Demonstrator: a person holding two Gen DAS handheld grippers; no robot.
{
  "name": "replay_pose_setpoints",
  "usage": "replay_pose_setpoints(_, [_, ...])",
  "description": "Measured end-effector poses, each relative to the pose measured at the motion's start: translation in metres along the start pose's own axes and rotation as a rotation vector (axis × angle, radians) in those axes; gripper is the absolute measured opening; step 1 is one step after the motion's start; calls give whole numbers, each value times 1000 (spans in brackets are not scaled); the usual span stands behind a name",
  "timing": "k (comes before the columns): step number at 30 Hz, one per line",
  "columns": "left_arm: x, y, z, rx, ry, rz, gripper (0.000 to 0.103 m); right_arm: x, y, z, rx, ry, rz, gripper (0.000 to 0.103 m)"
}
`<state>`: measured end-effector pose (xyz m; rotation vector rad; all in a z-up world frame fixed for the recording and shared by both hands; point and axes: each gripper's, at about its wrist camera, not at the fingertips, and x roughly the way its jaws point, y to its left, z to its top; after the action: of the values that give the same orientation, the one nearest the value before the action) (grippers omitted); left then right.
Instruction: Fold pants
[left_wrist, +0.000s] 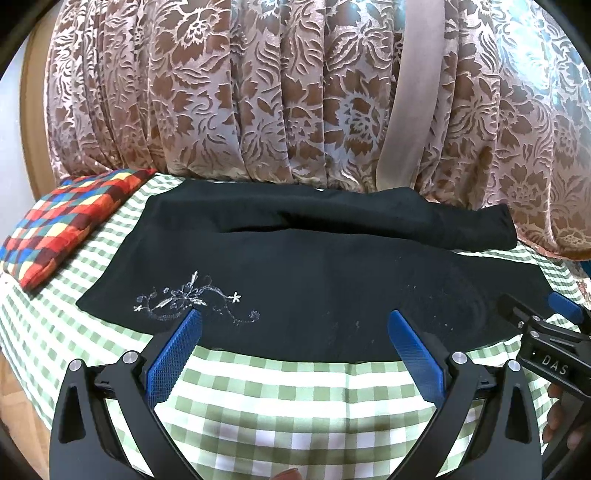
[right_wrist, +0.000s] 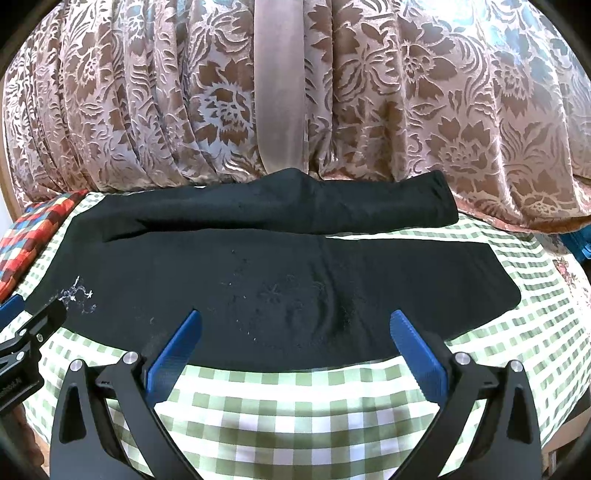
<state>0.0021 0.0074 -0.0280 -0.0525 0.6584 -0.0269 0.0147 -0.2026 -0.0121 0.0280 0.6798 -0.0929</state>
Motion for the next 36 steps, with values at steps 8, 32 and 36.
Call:
replay_pose_setpoints(8, [0, 3, -1, 4, 1, 22, 100, -1, 0, -2, 5, 6, 22, 101])
replay_pose_setpoints(32, [5, 22, -8, -25, 33, 29, 100, 1, -9, -3, 26, 33, 45, 101])
replay_pose_setpoints(36, [11, 26, -9, -38, 57, -6, 100, 6, -18, -4, 73, 64, 134, 101])
